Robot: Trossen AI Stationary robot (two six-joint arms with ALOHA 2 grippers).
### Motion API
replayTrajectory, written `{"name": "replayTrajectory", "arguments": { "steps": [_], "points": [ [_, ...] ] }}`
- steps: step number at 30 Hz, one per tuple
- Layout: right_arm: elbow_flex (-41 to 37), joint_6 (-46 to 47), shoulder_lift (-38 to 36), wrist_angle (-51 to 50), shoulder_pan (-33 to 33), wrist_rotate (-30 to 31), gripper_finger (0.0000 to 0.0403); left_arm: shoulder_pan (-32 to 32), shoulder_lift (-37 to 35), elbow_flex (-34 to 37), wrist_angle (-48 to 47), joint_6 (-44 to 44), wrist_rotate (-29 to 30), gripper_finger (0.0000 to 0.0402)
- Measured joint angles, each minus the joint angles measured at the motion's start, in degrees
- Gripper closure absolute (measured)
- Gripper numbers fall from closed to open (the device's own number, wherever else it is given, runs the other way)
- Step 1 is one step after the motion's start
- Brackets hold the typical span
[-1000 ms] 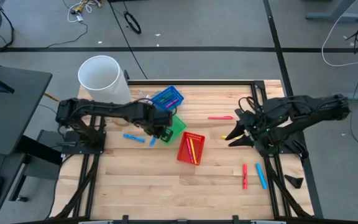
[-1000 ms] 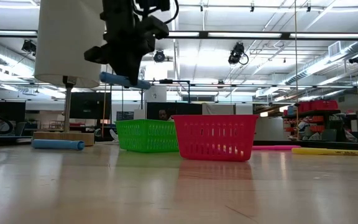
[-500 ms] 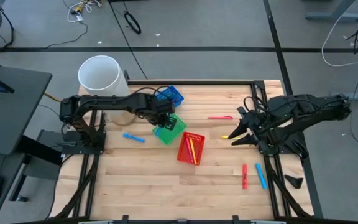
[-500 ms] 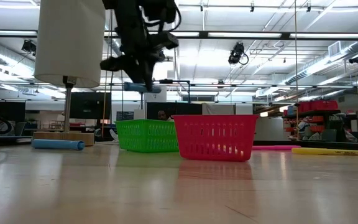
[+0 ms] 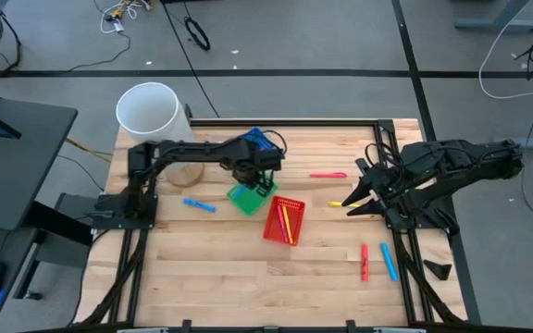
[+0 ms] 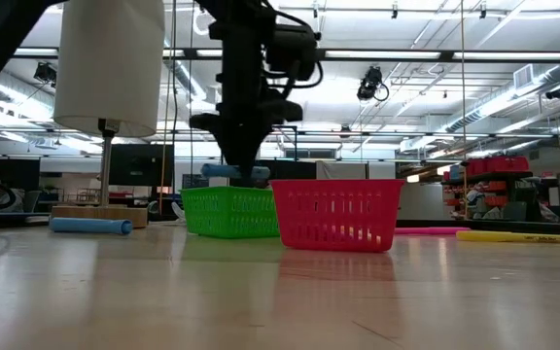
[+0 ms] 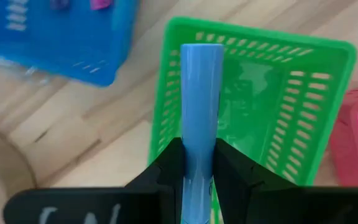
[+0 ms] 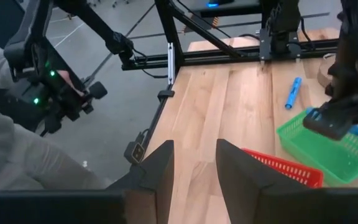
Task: Pick & Place Markers
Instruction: Put the bottom left blue highlighter pen into the green bin, then put the top blue highlighter pen into the green bin
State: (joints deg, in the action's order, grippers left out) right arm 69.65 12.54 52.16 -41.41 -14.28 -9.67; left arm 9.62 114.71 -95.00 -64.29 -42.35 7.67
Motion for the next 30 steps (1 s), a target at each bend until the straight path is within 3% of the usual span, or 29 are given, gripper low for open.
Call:
{"name": "replayTrajectory", "arguments": {
  "steps": [14,17,25,30],
  "points": [
    [0.0,0.0,0.0,-1.6,0.0,0.0,0.0282,-2.6,4.6,-2.1,-1.7,5.9,4.6,0.0336],
    [0.0,0.0,0.0,-1.6,0.0,0.0,0.0282,-2.4,4.6,-2.1,-1.6,7.1,3.0,0.0335],
    [0.0,-0.1,0.0,-1.4,0.0,0.0,0.0282,-2.4,4.6,-2.1,-1.5,7.5,1.2,0.0219],
    [0.0,-0.1,0.0,-1.4,0.0,0.0,0.0282,-2.4,4.6,-2.1,-1.5,7.5,0.6,0.0176]
  ]
}}
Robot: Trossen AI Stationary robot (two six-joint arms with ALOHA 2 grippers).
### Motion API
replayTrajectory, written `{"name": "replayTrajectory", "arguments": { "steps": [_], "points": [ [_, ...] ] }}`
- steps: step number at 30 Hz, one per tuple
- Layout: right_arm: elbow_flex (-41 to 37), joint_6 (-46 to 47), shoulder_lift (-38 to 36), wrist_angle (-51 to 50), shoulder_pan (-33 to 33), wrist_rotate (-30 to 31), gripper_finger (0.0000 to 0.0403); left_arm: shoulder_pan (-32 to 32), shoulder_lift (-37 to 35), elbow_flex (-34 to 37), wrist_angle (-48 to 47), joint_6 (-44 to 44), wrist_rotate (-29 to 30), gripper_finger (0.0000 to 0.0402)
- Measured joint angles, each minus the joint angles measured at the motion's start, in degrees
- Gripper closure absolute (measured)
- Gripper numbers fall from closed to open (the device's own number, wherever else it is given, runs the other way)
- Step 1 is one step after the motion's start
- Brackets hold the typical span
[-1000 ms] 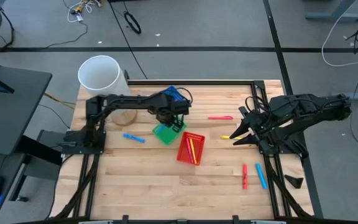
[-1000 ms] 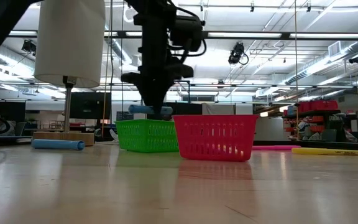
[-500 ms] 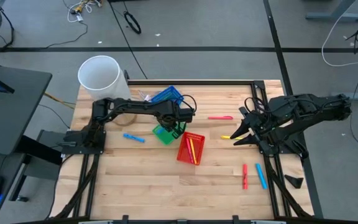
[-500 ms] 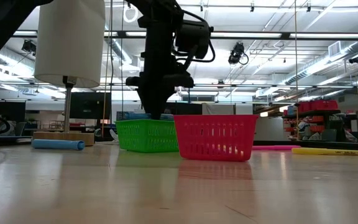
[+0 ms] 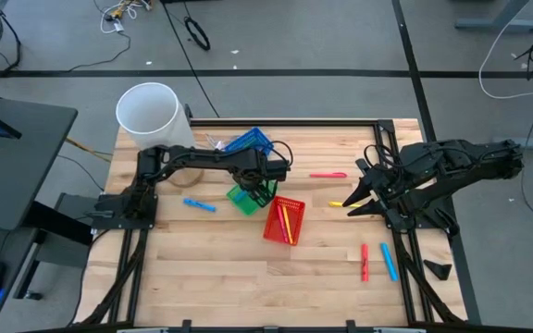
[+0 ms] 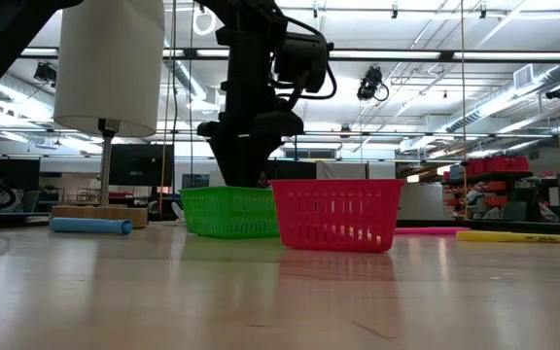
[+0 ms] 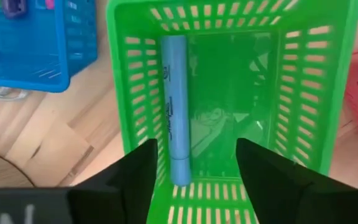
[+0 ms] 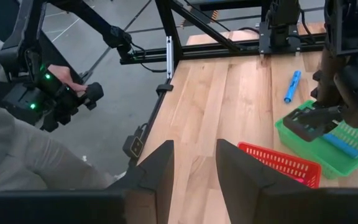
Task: Pick & Place Markers
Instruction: Put the top blue highlighter pen into the green bin
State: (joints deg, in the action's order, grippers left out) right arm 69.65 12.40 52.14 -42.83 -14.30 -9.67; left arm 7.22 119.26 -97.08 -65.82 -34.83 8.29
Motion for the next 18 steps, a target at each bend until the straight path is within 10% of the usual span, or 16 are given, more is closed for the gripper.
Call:
{"name": "replayTrajectory", "arguments": {
  "steps": [18],
  "points": [
    [0.0,-3.0,0.0,0.0,0.0,0.2,0.0282,-2.0,0.0,-6.7,-8.8,20.8,-2.4,0.0181]
  ]
}}
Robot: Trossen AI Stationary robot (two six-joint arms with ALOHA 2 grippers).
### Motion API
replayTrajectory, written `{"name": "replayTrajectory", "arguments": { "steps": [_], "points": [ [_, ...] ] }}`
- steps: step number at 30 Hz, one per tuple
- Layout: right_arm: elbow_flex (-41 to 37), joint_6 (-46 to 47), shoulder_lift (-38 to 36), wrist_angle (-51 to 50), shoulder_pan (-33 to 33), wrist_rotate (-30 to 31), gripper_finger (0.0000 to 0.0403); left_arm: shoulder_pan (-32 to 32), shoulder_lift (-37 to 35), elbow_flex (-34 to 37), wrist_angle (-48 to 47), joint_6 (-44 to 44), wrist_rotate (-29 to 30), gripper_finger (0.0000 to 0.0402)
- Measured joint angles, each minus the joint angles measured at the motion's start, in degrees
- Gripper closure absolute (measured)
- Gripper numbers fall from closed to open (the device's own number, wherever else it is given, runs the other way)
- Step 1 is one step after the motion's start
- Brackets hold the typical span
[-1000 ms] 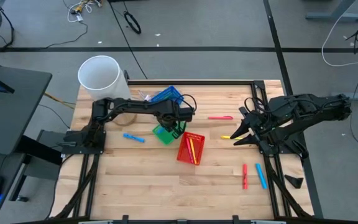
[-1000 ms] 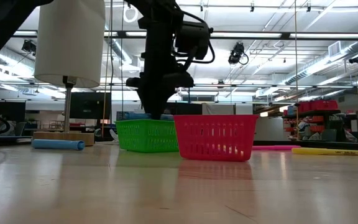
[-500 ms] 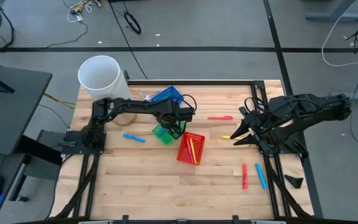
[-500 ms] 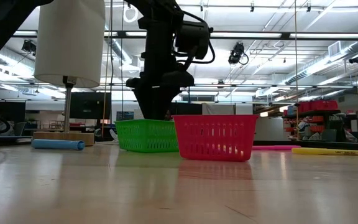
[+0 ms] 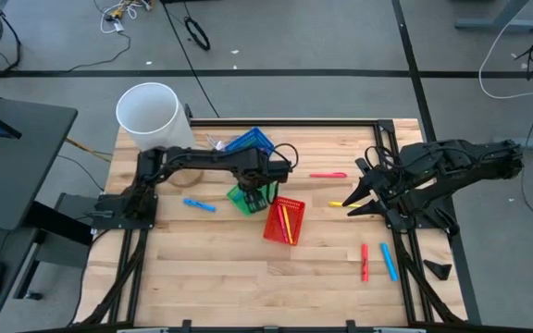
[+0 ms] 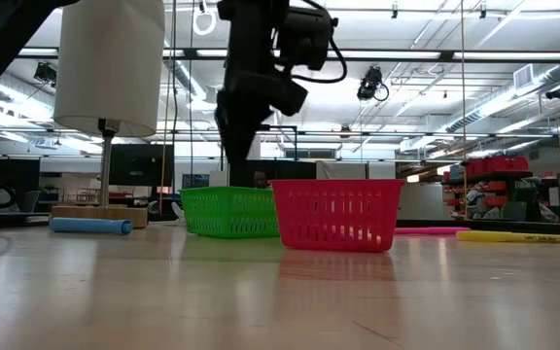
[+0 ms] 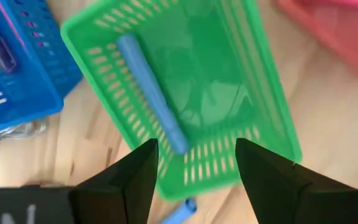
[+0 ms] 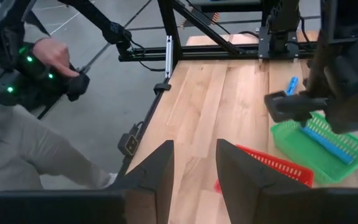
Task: Pick & Place Markers
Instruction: Put the top blue highlighter pen into the green bin
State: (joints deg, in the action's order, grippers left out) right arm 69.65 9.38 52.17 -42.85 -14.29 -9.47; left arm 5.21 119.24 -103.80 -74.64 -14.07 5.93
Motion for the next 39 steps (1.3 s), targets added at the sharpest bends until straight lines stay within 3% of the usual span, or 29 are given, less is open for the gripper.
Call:
{"name": "replayTrajectory", "arguments": {
  "steps": [4,11,33,39],
  "points": [
    [0.0,-1.6,0.2,0.0,0.0,0.0,0.0282,-1.6,0.0,-1.4,-5.3,4.4,1.4,0.0182],
    [0.0,-2.4,0.1,0.0,0.0,0.0,0.0282,-6.6,0.0,-1.5,-12.5,8.1,12.2,0.0182],
    [0.0,-2.4,0.1,0.0,0.0,0.0,0.0282,-15.8,-0.9,-1.2,-12.8,10.7,10.9,0.0181],
    [0.0,-2.4,0.2,0.4,0.0,0.0,0.0282,-16.5,-7.3,7.3,-6.3,11.0,11.8,0.0181]
  ]
}}
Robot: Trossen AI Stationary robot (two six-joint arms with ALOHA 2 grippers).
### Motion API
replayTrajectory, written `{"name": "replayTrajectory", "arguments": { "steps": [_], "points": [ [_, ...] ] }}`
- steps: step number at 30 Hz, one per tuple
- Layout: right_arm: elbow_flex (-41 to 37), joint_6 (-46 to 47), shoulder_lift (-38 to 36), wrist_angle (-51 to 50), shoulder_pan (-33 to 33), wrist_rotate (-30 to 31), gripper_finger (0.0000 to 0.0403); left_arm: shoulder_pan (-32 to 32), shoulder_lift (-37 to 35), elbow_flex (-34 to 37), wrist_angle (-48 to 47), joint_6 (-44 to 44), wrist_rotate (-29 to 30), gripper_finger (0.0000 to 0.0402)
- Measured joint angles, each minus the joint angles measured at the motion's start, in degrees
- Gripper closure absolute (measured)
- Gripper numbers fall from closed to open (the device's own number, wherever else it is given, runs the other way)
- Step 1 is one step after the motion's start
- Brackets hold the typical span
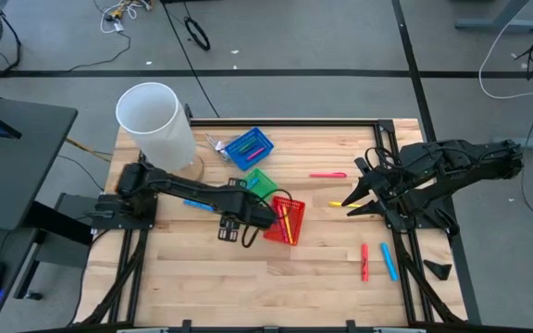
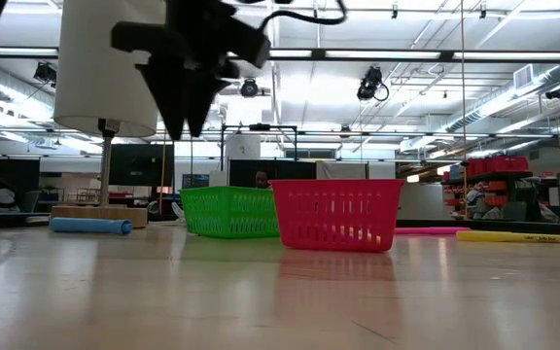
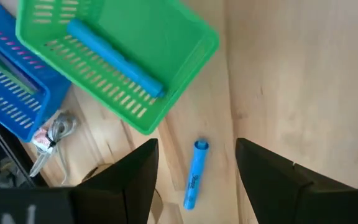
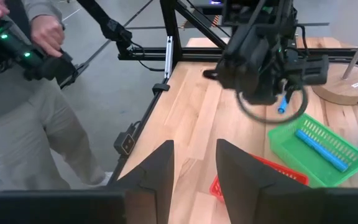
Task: Pick & Place Markers
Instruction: Put the top blue highlighter pen into the green bin
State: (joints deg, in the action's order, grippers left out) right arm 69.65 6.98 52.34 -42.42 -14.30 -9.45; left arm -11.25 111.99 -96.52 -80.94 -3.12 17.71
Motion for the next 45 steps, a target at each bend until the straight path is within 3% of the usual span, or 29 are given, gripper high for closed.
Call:
{"name": "replayTrajectory", "arguments": {
  "steps": [12,21,27,34,39,45],
  "points": [
    [0.0,0.0,0.0,0.7,0.0,0.0,0.0282,3.0,-15.5,29.6,15.2,3.2,-2.3,0.0181],
    [0.0,0.0,0.0,0.8,0.0,0.0,0.0282,5.4,-23.9,45.2,27.7,11.3,-5.7,0.0181],
    [0.0,0.0,0.0,0.9,0.0,0.0,0.0282,8.6,-26.4,50.6,33.1,20.1,-13.2,0.0181],
    [0.0,0.0,0.1,1.4,0.0,0.0,0.0282,13.3,-26.2,53.1,37.2,24.5,-10.2,0.0181],
    [0.0,0.0,0.1,1.6,0.0,0.0,0.0282,16.0,-26.2,55.9,39.0,25.1,-16.2,0.0181],
    [0.0,0.0,0.1,1.8,0.0,0.0,0.0282,16.1,-26.4,58.1,40.5,24.5,-16.9,0.0181]
  ]
}}
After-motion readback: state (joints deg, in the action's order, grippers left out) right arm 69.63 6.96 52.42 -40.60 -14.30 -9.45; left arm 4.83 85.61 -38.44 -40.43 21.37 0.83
